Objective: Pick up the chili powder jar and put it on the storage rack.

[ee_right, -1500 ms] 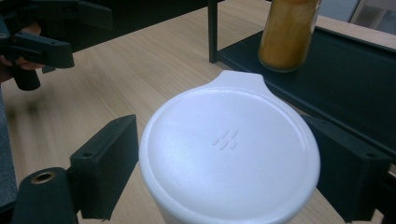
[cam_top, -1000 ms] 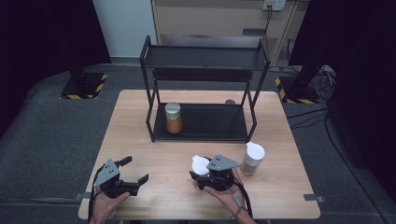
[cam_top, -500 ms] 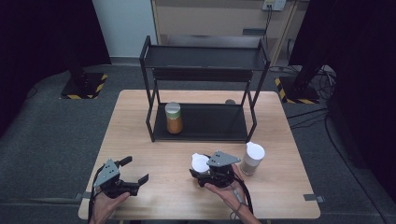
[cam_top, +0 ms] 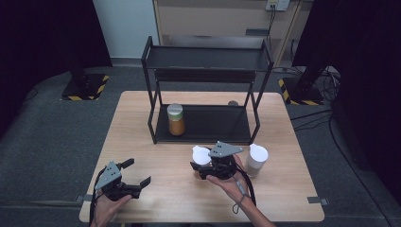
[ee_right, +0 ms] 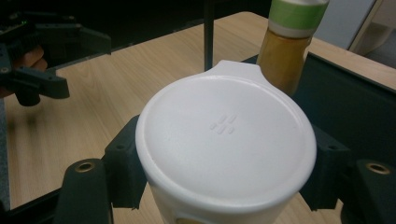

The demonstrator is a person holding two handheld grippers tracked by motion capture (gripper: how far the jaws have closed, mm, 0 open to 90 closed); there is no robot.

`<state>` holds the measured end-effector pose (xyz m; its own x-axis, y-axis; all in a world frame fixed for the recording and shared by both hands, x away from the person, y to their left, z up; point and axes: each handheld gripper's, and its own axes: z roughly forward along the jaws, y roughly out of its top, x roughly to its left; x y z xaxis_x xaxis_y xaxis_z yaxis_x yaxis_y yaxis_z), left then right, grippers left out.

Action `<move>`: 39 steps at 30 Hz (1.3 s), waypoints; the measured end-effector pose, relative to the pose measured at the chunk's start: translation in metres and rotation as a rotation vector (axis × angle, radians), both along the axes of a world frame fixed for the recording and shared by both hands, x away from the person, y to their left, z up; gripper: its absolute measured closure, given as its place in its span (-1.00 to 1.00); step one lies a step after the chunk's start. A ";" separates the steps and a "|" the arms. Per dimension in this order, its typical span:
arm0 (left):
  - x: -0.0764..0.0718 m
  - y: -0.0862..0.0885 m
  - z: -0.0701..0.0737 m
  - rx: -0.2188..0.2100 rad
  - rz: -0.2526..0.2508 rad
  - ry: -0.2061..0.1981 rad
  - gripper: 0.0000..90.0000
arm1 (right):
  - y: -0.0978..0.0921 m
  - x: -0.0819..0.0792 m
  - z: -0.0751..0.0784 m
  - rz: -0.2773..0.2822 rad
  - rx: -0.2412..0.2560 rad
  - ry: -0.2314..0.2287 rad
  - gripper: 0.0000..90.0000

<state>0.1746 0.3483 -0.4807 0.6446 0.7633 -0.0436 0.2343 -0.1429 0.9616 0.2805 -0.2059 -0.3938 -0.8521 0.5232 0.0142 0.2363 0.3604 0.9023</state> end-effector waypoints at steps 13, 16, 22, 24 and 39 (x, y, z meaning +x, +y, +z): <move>0.000 0.000 0.000 0.002 -0.004 0.000 -0.99 | 0.010 0.022 0.023 -0.029 0.003 -0.025 -0.30; 0.000 0.000 0.000 0.002 -0.004 0.001 -0.99 | 0.012 0.028 0.027 -0.040 0.008 -0.030 -0.30; 0.001 0.000 0.000 0.000 -0.006 0.002 -0.99 | 0.020 0.039 0.037 -0.060 0.003 -0.048 -0.30; 0.001 0.000 0.000 0.000 -0.007 0.002 -0.99 | 0.022 0.043 0.040 -0.067 -0.004 -0.051 -0.30; 0.002 0.001 -0.001 0.000 -0.010 0.003 -0.99 | 0.036 0.077 0.038 -0.130 0.002 -0.062 -0.30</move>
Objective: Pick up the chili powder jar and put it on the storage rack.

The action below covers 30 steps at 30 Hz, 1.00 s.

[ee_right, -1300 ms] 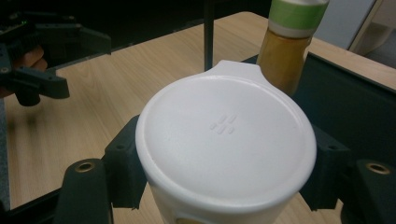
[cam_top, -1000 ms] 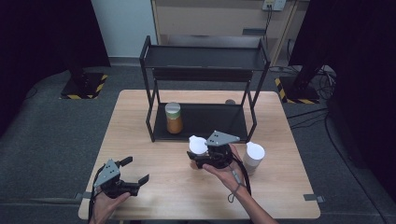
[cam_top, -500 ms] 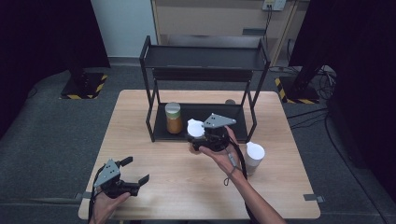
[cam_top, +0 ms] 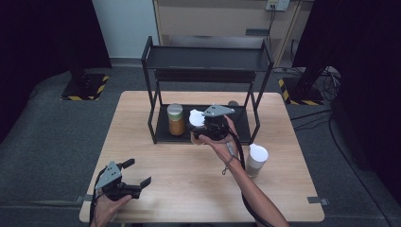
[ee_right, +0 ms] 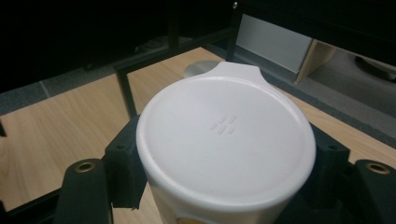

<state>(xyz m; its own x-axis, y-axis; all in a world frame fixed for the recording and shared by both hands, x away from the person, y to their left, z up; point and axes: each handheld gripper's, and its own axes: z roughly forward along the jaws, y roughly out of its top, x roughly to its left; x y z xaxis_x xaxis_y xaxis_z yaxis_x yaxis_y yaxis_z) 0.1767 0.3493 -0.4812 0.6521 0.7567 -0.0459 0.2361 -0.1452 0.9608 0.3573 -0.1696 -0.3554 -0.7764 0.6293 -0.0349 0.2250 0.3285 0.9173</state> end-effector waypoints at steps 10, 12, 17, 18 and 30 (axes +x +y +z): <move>0.000 0.001 0.000 -0.002 0.001 0.001 -0.99 | 0.008 0.022 -0.004 -0.058 0.014 0.011 -0.30; 0.001 0.001 0.000 0.000 0.000 0.001 -0.99 | 0.010 0.025 -0.006 -0.073 0.017 0.014 -0.30; 0.001 0.001 0.000 -0.001 -0.001 0.002 -0.99 | 0.013 0.033 -0.016 -0.109 0.026 0.020 -0.30; 0.001 0.001 0.000 -0.001 -0.001 0.001 -0.99 | 0.014 0.035 -0.018 -0.112 0.025 0.022 -0.30; 0.001 0.002 0.000 -0.001 -0.003 0.002 -0.99 | 0.027 0.046 -0.035 -0.167 -0.009 0.020 -0.30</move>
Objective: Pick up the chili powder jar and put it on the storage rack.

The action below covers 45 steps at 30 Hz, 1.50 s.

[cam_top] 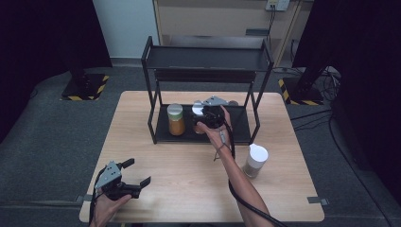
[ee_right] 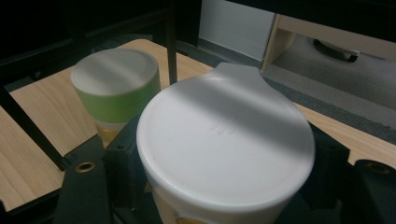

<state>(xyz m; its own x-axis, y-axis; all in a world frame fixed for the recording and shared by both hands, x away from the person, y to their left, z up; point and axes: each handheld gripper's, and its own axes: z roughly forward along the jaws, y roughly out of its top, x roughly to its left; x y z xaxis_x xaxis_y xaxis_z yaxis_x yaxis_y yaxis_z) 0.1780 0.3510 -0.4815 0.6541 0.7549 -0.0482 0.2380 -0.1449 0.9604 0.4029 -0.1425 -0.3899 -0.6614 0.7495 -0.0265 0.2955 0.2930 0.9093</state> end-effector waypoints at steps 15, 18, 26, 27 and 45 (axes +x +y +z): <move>0.000 0.000 0.000 0.001 0.000 0.000 -0.99 | 0.002 0.006 -0.018 -0.024 -0.004 0.007 -0.30; 0.000 0.000 0.000 0.002 -0.001 0.000 -0.99 | 0.002 0.006 -0.020 -0.029 0.001 0.007 -0.30; 0.000 0.000 0.001 0.008 -0.001 0.000 -0.99 | 0.002 0.008 -0.028 -0.030 0.007 0.011 -0.30; 0.000 0.000 0.001 0.008 -0.001 0.000 -0.99 | 0.001 0.008 -0.028 -0.030 0.008 0.010 -0.30; 0.000 -0.001 0.001 0.008 0.000 0.000 -0.99 | -0.003 0.006 -0.036 -0.027 0.027 -0.003 -0.31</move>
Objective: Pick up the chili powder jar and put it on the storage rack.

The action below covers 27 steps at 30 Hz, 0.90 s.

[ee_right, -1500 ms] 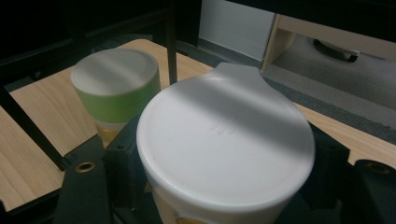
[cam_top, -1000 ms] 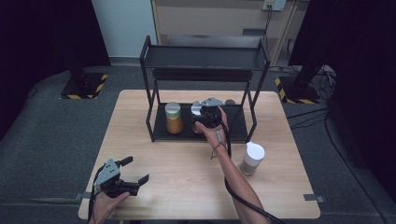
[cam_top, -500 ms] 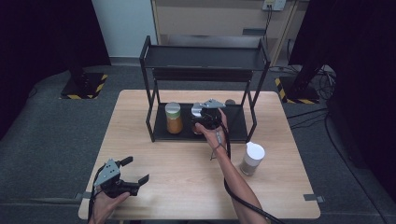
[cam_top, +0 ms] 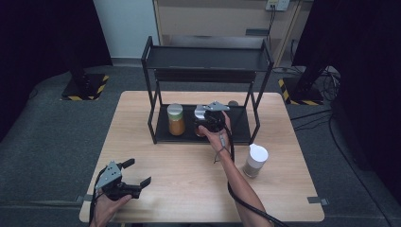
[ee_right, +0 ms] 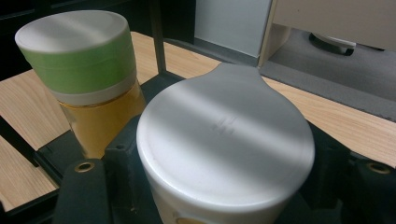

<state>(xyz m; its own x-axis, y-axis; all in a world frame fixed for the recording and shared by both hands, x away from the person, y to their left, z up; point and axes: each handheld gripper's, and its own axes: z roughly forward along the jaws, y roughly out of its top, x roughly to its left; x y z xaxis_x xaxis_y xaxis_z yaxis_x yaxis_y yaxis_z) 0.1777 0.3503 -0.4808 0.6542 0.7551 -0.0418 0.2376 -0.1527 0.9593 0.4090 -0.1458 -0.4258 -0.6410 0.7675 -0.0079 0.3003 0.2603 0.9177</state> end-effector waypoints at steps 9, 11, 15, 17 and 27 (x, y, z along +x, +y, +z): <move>0.000 0.000 0.000 0.002 -0.002 0.000 -0.99 | 0.001 -0.003 0.003 0.003 -0.003 -0.011 -0.39; 0.000 0.000 0.000 0.001 -0.001 0.000 -0.99 | 0.001 -0.003 0.005 0.006 -0.008 -0.014 -0.46; 0.000 -0.001 0.000 0.004 -0.001 0.000 -0.99 | -0.003 -0.003 0.009 0.010 0.026 -0.007 -0.69; 0.000 -0.001 0.000 0.004 -0.002 0.000 -0.99 | -0.003 -0.002 0.013 0.015 0.036 0.002 -0.76; 0.001 -0.001 0.000 0.004 -0.005 0.002 -0.99 | -0.010 -0.007 0.030 0.022 0.057 -0.035 -0.83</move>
<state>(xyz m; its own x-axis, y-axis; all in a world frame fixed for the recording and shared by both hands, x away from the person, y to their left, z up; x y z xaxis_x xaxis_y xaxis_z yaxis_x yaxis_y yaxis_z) 0.1782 0.3496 -0.4804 0.6580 0.7519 -0.0396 0.2384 -0.1581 0.9582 0.4018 -0.1553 -0.3958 -0.6580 0.7529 0.0122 0.2622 0.2138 0.9410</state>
